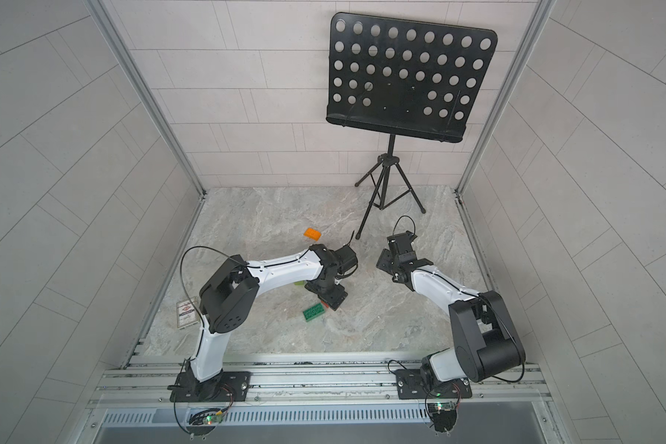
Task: Assemble an ice cream with lego
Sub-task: Pick up the lego brick from the center of the board, then assemble the lego brick with the lego brick.
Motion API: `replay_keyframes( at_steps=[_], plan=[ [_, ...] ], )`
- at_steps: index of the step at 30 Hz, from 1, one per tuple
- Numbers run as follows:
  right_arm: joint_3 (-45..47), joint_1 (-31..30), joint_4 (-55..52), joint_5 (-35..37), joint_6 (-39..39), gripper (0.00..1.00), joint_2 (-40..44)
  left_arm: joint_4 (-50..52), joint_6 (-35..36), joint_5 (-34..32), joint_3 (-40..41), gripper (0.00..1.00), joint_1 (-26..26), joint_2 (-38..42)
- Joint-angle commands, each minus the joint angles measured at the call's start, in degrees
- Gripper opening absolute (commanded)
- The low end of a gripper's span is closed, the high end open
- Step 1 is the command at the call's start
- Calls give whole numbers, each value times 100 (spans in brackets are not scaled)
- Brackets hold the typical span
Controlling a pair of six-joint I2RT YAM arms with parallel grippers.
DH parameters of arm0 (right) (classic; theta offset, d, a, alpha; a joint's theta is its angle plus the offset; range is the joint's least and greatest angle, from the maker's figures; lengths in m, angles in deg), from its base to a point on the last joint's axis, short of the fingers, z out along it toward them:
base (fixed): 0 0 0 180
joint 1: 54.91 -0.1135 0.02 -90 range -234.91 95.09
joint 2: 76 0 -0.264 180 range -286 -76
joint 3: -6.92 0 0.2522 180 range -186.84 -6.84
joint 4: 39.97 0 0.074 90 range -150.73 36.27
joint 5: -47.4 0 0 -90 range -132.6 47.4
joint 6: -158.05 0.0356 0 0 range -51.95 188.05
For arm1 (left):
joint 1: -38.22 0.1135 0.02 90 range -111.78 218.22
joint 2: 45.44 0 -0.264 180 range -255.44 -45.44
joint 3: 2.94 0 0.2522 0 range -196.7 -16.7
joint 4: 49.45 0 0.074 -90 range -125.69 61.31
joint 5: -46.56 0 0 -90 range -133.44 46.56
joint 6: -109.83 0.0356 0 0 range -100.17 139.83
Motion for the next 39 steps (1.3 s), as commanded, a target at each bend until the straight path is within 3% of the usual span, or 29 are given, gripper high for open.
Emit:
replay_keyframes(
  at_steps=[1, 4, 8, 11, 15, 18, 23, 28, 34, 39],
  plan=[
    [116, -4, 412, -81, 24, 66, 227, 115, 91, -263, -261, 84, 31, -47],
    [119, -4, 443, -110, 16, 66, 205, 140, -20, -78, -383, 76, 31, -257],
    [103, -4, 466, -167, -8, 65, 173, 151, -207, 108, -556, 55, 22, -444],
    [76, -4, 439, -177, -38, 65, 161, 198, -259, 137, -628, 46, 22, -491],
    [84, -13, 479, -194, -54, 64, 129, 394, -318, 92, -782, 21, 30, -443],
    [22, -63, 568, -371, -105, 62, -36, 895, -507, -8, -1153, 9, 147, -251],
    [-328, -365, 759, -1170, -376, 55, -648, 1617, -1422, 275, -1493, 0, 1154, 622],
    [-848, -927, 827, -1915, -744, 45, -1249, 2035, -1933, 595, -1640, 0, 1968, 829],
    [-1481, -1317, 877, -3251, -825, 29, -2167, 2032, -2061, 554, -1443, 0, 2068, 429],
    [-1675, -1456, 1325, -4070, -512, 22, -2657, 1765, -2200, 507, -1275, 0, 2130, 292]
  ],
)
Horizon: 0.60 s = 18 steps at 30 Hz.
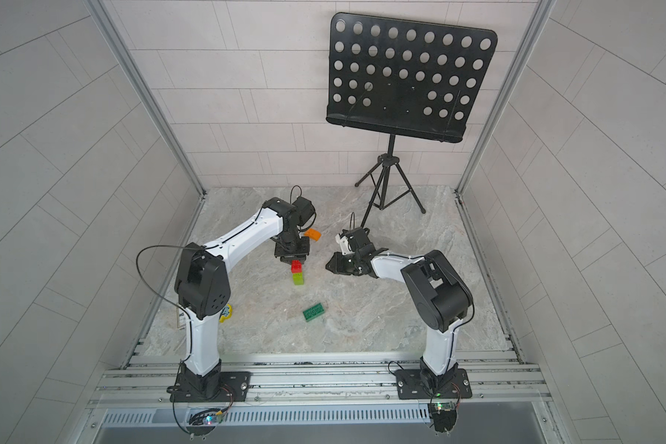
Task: Assemble an ice cream with lego
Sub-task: Assemble the lego brick with the lego brick.
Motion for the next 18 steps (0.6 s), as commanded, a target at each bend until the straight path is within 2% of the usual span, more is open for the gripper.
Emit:
replay_keyframes(
  at_steps=[1, 12, 18],
  plan=[
    [-128, -107, 217, -748, 101, 21, -166, -17, -225, -20, 157, 0, 42, -1],
    [-630, -571, -334, -859, -306, 17, -481, -373, -379, 78, 691, 3, 40, 171],
    [-740, -637, -451, -842, -333, 17, -626, -693, -489, 265, 990, 8, 29, 360]
  ],
)
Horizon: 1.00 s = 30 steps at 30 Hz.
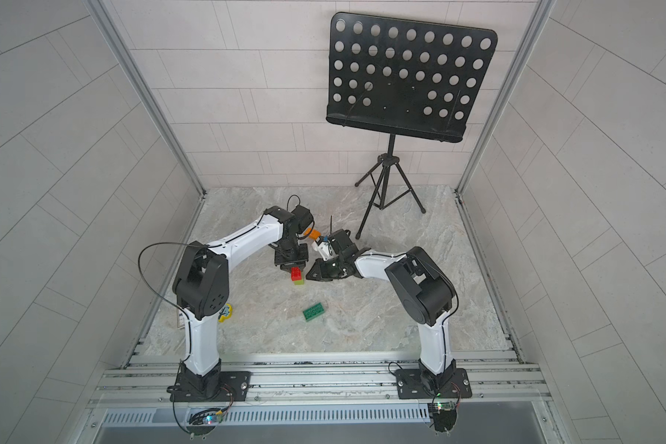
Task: Assemble an ice cream with lego
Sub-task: Assemble the lego brick with the lego brick.
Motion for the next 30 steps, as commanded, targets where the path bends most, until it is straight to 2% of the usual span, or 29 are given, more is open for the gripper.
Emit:
replay_keyframes(
  at_steps=[1, 10, 13, 18, 20, 23, 30],
  plan=[
    [-98, -34, -204, -7, -108, 17, -150, -76, -97, 73, 182, 9, -18, 159],
    [-178, -39, -358, 86, -149, 17, -227, -97, 26, -293, 439, 18, -96, 238],
    [-189, -34, -373, 90, -143, 18, -248, -127, -34, -231, 472, 22, -110, 241],
    [-269, -108, -431, 90, -157, 19, -315, -222, -212, -71, 453, 36, -120, 237],
    [-293, -130, -458, 90, -178, 19, -333, -263, -404, 18, 455, 38, -129, 261],
    [-305, -140, -452, 81, -177, 19, -342, -312, -551, 73, 473, 50, -127, 298],
    [-306, -155, -442, 81, -168, 19, -343, -302, -620, 126, 415, 54, -127, 331]
  ],
)
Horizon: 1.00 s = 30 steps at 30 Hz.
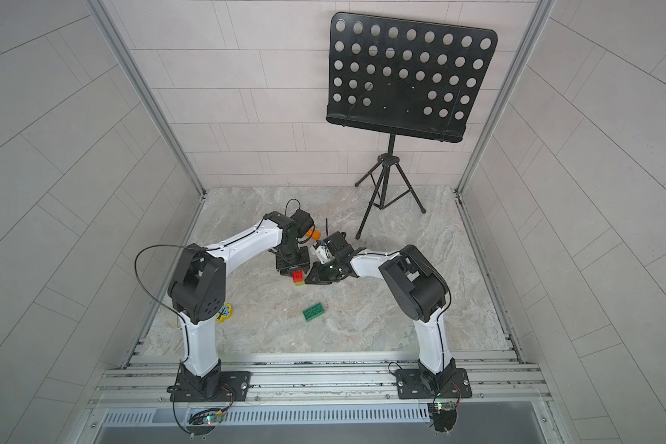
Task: Assemble an ice cream with lego
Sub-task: Assemble the lego brick with the lego brick.
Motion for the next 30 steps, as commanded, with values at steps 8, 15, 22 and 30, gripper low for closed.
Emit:
replay_keyframes(
  at_steps=[8, 15, 22, 30],
  plan=[
    [-75, -39, -190, 108, -119, 19, -25, 416, 119, -369, -252, 59, 45, 233],
    [-68, -28, -255, 192, -163, 19, 11, 718, 463, -759, -360, 57, 41, 320],
    [-72, -28, -272, 184, -171, 19, 11, 669, 495, -690, -453, 55, 44, 428],
    [-77, -20, -302, 197, -203, 19, 27, 610, 521, -413, -564, 54, 43, 366]
  ],
)
